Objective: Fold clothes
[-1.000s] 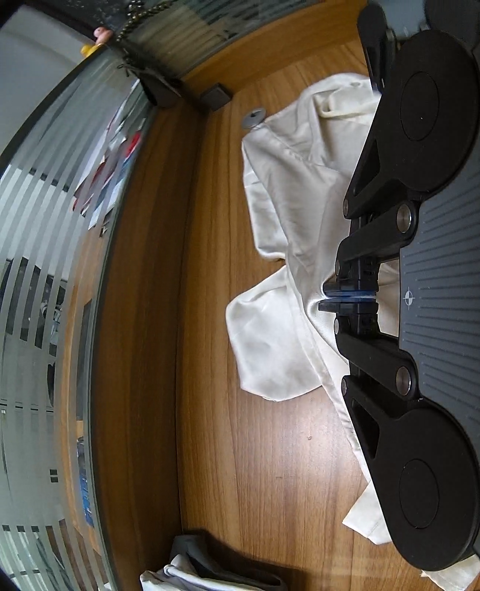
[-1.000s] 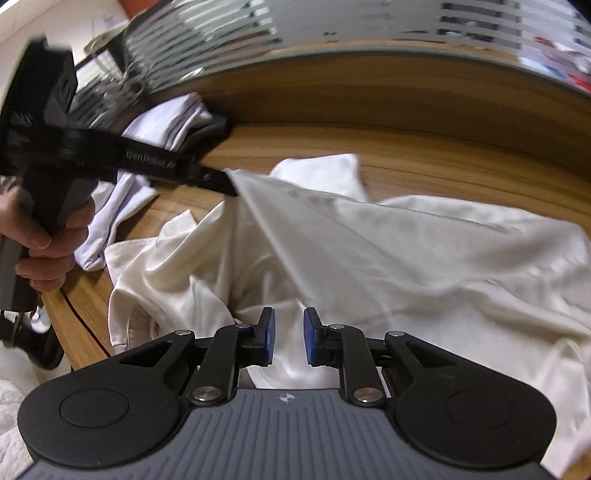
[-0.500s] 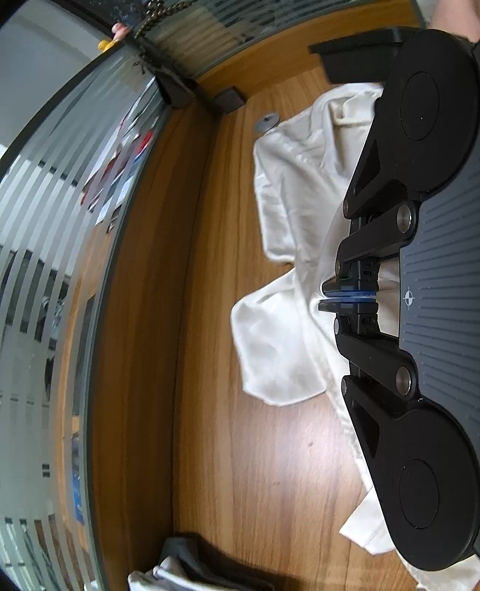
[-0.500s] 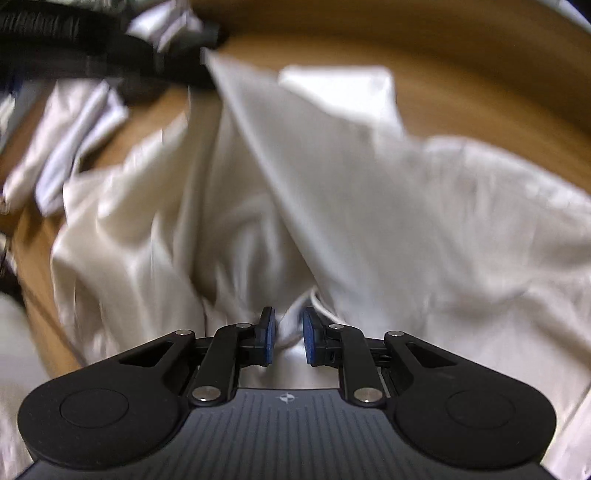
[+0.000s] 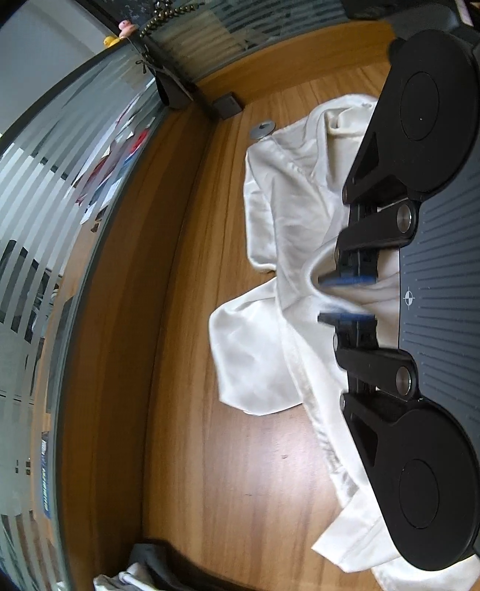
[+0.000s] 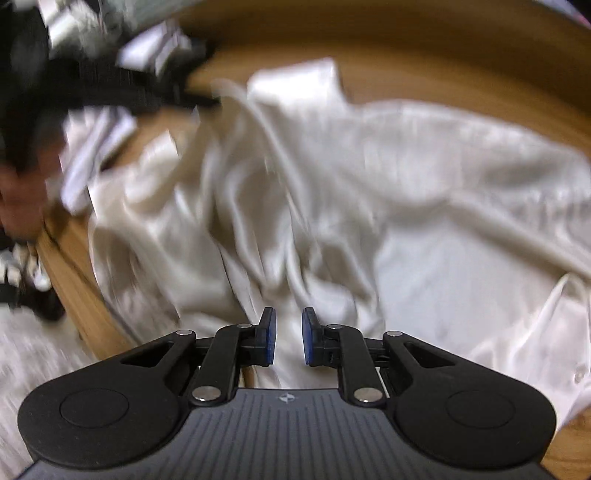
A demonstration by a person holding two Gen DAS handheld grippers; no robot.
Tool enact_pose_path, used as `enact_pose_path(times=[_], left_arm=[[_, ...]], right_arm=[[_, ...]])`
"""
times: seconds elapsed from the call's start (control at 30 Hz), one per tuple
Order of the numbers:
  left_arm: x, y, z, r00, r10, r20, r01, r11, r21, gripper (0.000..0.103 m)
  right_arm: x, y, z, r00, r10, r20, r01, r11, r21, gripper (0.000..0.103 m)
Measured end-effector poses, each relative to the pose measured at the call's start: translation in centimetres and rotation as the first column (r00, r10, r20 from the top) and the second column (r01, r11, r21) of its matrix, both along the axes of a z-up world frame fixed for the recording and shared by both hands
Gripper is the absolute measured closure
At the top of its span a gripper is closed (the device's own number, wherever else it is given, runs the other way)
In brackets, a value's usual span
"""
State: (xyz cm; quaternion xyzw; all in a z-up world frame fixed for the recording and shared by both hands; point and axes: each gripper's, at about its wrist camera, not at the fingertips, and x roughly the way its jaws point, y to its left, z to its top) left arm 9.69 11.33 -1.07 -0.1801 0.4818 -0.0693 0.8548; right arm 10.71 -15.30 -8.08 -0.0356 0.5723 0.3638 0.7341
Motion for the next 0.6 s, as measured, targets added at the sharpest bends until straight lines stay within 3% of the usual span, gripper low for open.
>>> enact_pose_path(times=[0.1, 0.17, 0.23, 0.3, 0.33, 0.43, 0.6], left_arm=[[-0.9, 0.0, 0.3, 1.000, -0.011, -0.002, 0.011, 1.000, -0.003, 0.061], [-1.6, -0.1, 0.5, 1.000, -0.018, -0.003, 0.018, 1.000, -0.003, 0.059], [-2.2, -0.1, 0.6, 1.000, -0.025, -0.008, 0.025, 1.000, -0.008, 0.057], [-2.7, -0.2, 0.7, 0.999, -0.032, -0.019, 0.031, 0.999, -0.016, 0.054], [-2.9, -0.2, 0.7, 0.999, -0.034, -0.027, 0.034, 0.999, -0.018, 0.053], [-3.6, -0.6, 0.5, 0.998, -0.050, -0.043, 0.049, 0.999, -0.016, 0.052], [-4.4, -1.4, 0.1, 0.996, -0.065, -0.062, 0.064, 0.998, -0.024, 0.048]], right_arm=[[0.9, 1.3, 0.6, 0.999, -0.027, 0.040, 0.026, 0.999, 0.032, 0.081], [1.6, 2.6, 0.0, 0.999, -0.012, 0.053, 0.013, 1.000, -0.008, 0.074], [2.2, 3.7, -1.2, 0.998, 0.009, 0.063, -0.005, 0.998, -0.061, 0.074], [2.0, 4.2, -2.4, 0.998, 0.040, 0.047, -0.035, 0.995, -0.098, 0.085], [1.9, 4.4, -2.9, 0.998, 0.055, 0.035, -0.051, 0.993, -0.111, 0.101], [0.9, 3.6, -1.7, 0.997, 0.063, 0.038, -0.061, 0.996, -0.060, 0.102], [-1.4, -0.2, 3.4, 0.995, 0.036, 0.096, -0.037, 0.999, 0.011, 0.102]])
